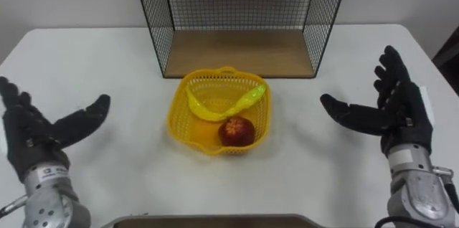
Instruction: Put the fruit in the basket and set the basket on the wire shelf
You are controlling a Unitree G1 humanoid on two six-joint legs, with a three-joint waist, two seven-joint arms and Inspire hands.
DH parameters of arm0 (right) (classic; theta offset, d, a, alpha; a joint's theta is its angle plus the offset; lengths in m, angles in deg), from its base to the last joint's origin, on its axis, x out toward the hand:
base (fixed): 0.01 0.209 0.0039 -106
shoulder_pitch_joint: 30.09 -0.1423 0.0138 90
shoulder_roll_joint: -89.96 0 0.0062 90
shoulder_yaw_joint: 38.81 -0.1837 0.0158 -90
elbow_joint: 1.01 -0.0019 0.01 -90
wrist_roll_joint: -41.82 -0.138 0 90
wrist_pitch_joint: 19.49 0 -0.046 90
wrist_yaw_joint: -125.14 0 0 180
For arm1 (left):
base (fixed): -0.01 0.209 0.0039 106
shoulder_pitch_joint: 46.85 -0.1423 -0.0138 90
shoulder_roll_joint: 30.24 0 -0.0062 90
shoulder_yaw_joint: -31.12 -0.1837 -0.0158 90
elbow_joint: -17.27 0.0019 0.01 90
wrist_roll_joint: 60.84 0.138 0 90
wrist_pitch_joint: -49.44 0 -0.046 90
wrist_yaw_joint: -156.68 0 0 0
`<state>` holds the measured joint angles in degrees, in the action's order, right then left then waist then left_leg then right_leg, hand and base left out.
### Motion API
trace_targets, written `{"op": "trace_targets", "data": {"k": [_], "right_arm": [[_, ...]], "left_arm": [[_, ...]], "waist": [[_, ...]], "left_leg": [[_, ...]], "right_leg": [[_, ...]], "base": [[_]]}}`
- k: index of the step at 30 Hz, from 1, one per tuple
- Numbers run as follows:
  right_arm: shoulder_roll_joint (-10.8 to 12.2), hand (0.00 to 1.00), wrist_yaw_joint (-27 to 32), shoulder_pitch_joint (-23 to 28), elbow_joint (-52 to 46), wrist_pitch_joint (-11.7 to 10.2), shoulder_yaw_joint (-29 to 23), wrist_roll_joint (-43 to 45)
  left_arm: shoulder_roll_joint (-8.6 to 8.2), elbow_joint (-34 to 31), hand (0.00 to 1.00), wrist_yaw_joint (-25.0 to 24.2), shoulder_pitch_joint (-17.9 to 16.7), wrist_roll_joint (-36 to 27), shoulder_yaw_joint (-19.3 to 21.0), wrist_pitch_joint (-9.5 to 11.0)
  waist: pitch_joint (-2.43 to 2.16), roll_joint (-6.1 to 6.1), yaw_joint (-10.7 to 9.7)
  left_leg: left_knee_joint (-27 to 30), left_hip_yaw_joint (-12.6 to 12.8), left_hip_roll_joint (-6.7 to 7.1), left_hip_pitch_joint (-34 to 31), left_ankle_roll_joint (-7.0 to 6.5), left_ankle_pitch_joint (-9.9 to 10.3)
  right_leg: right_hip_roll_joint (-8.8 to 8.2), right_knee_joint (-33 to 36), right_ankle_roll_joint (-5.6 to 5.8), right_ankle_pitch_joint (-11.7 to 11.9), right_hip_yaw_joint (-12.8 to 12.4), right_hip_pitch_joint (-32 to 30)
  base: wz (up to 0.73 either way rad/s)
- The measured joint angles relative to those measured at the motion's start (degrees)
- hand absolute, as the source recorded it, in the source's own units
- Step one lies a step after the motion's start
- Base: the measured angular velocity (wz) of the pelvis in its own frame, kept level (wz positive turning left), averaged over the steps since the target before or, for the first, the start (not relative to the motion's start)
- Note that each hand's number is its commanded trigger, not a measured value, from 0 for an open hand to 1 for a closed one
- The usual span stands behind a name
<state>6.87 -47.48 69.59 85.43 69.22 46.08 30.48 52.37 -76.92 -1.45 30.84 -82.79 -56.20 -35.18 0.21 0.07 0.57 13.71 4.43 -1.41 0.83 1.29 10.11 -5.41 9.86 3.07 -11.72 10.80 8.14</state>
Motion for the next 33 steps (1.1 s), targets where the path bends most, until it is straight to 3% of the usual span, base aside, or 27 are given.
{"op": "trace_targets", "data": {"k": [3, 11, 24, 33], "right_arm": [[0.92, 0.0, -0.16, 0.0, 0.01, -0.65, 1.98, 0.31], [1.34, 0.0, -2.58, -0.05, 1.25, -1.99, 6.94, -6.28], [1.88, 0.0, -3.05, -0.75, 5.14, -4.03, 9.63, -10.93], [1.84, 0.0, -3.56, -0.75, 5.14, -4.11, 10.63, -12.08]], "left_arm": [[-1.3, 0.44, 0.0, -3.7, 0.02, 0.01, -1.17, 0.01], [-1.43, 3.07, 0.0, -9.24, 0.25, 0.14, -6.72, 0.02], [-1.38, 4.37, 0.0, -12.33, 0.77, 1.41, -10.17, 0.02], [-1.37, 4.51, 0.0, -14.85, 0.76, 1.3, -10.39, 0.01]], "waist": [[0.08, 0.14, -0.44], [0.84, 1.3, -0.49], [0.76, 0.51, -0.47], [0.65, 0.6, -0.26]], "left_leg": [[-0.23, 0.24, -0.01, 0.46, 0.0, 0.0], [-0.25, 0.5, -0.03, 0.34, 0.0, 0.02], [-0.28, 0.79, -0.06, 0.43, 0.0, 0.02], [-0.3, 0.9, -0.1, 0.41, 0.0, 0.02]], "right_leg": [[0.0, 0.0, 0.01, 0.0, -0.22, 0.18], [0.0, -0.07, 0.01, 0.0, -0.49, 0.01], [0.0, -0.09, 0.02, 0.01, -0.8, -0.06], [0.01, -0.02, 0.02, 0.01, -0.85, -0.18]], "base": [[-0.04], [0.0], [0.0], [0.0]]}}
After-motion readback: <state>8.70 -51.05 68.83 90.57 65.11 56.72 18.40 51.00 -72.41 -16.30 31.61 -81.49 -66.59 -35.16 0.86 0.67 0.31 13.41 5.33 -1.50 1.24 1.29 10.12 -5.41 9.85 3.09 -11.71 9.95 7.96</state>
